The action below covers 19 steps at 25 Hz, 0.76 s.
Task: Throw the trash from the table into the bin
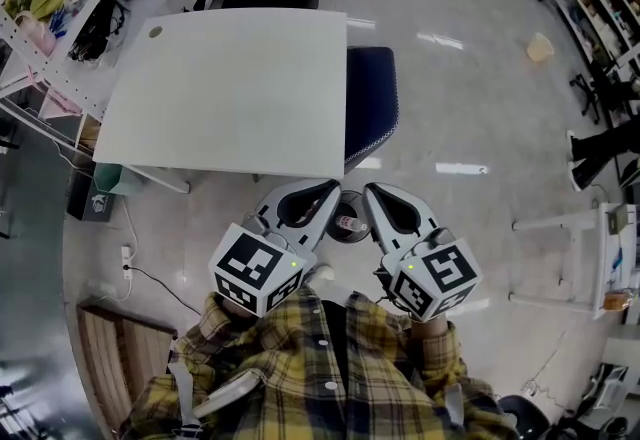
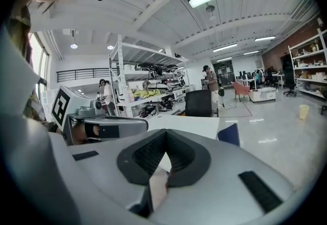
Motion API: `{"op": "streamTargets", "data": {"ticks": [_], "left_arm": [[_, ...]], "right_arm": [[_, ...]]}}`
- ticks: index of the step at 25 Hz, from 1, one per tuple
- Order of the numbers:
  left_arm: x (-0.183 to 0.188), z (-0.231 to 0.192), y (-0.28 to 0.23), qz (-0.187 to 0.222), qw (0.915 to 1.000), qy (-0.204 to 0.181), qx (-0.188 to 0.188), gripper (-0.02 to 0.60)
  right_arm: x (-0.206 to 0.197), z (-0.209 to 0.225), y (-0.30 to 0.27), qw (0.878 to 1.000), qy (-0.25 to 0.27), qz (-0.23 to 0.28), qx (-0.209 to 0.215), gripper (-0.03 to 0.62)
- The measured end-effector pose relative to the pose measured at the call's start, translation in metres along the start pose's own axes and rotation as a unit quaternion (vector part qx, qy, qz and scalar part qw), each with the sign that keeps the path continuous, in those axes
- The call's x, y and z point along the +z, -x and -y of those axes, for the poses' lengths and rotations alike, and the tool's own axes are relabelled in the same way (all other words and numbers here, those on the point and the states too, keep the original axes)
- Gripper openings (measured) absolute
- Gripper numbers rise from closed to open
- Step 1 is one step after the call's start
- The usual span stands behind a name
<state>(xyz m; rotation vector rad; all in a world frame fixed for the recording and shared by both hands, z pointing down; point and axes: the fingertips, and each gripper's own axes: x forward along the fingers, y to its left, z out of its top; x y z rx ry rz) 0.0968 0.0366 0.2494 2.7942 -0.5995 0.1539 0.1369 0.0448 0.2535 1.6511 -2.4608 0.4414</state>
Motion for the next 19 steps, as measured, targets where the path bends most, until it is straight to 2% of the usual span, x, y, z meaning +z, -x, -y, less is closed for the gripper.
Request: {"op": "streamTargets", "data": {"ticks": [10, 15, 19], "left_arm": [[0.001, -0.002, -0.012, -0.001, 1.0, 0.006, -0.006, 0.009], [0.009, 0.003, -0.025, 0.005, 0.9987, 0.03, -0.041, 0.009], [0.018, 0.003, -0.036, -0.015, 0.9978, 0.02, -0.061, 0.009]], "right_arm": [[-0.002, 0.008, -0.001, 1.0, 0.0, -0.007, -0.007, -0.003], [0.002, 0.016, 0.005, 1.0, 0.004, -0.005, -0.009, -0.003], [0.009, 0.023, 0.013, 1.0, 0.006, -0.003, -0.018, -0.003]]}}
